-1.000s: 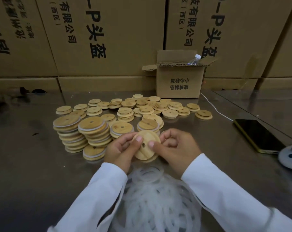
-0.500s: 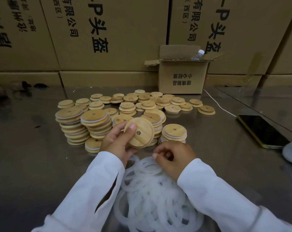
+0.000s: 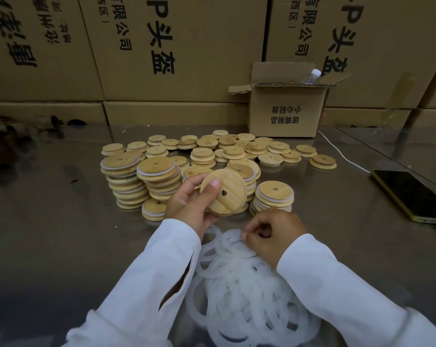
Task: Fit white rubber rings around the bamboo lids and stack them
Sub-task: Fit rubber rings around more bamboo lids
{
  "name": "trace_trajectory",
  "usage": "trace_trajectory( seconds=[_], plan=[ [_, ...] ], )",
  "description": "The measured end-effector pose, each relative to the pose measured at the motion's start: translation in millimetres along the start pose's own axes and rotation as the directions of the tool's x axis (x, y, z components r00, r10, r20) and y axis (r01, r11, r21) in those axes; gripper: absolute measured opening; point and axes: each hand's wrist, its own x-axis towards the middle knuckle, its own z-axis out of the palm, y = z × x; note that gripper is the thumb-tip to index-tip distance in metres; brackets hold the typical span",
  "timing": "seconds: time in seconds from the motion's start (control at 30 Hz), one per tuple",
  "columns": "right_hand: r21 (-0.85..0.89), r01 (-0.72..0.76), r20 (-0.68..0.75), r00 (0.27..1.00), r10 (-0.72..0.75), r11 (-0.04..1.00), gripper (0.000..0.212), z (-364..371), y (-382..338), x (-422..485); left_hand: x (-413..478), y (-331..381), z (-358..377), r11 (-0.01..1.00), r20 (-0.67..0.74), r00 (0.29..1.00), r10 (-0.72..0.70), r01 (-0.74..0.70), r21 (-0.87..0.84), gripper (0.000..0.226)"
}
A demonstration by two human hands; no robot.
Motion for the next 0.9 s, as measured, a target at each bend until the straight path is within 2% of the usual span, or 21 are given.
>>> trace_trajectory(
  seconds=[0.1,0.23,0.4,0.6,0.67,0.73,0.83,0.9],
  plan=[
    [0.053,-0.006,-0.018,1.0,0.007,0.999,0.024,0.0,-1.9,-1.2,-0.1,0.2,0.0,1.0,0.006,1.0,0.004,-0.004,0.001,0.014],
    [0.151,0.056,-0.032,0.998,-0.051,0.987,0.026,-4.8,-7.6,-3.5,1.6,1.6,-0.9,1.0,-0.034,0.999,-0.005,0.004,-0.027,0.011],
    [0.397,0.188,-0.096,0.982,-0.163,0.898,0.026,-21.4,-13.9,-3.8,1.8,1.8,-2.4,0.997,-0.068,0.997,-0.033,0.028,-0.071,0.01],
    [0.56,0.23,-0.18,0.972,-0.154,0.796,0.021,-27.4,-17.8,-6.4,-0.6,1.7,0.0,0.998,-0.05,0.998,-0.03,0.027,-0.064,0.009],
    [0.54,0.234,-0.198,0.969,-0.148,0.809,0.024,-28.4,-17.3,-6.6,-0.7,2.0,0.6,0.998,-0.037,0.999,-0.034,0.032,-0.055,0.01],
    [0.469,0.211,-0.157,0.976,-0.154,0.858,0.026,-27.7,-14.6,-6.1,-0.4,1.9,0.9,0.998,-0.029,0.999,-0.043,0.041,-0.051,0.013],
    [0.419,0.095,0.042,0.991,-0.124,0.903,0.022,-21.5,-10.6,-6.0,0.6,2.0,0.4,0.997,-0.041,0.998,-0.051,0.048,-0.056,0.012],
    [0.31,0.035,0.15,0.985,-0.085,0.95,0.026,-15.4,-6.7,-4.8,0.8,1.9,0.0,0.998,-0.046,0.998,-0.048,0.045,-0.053,0.011]
  ],
)
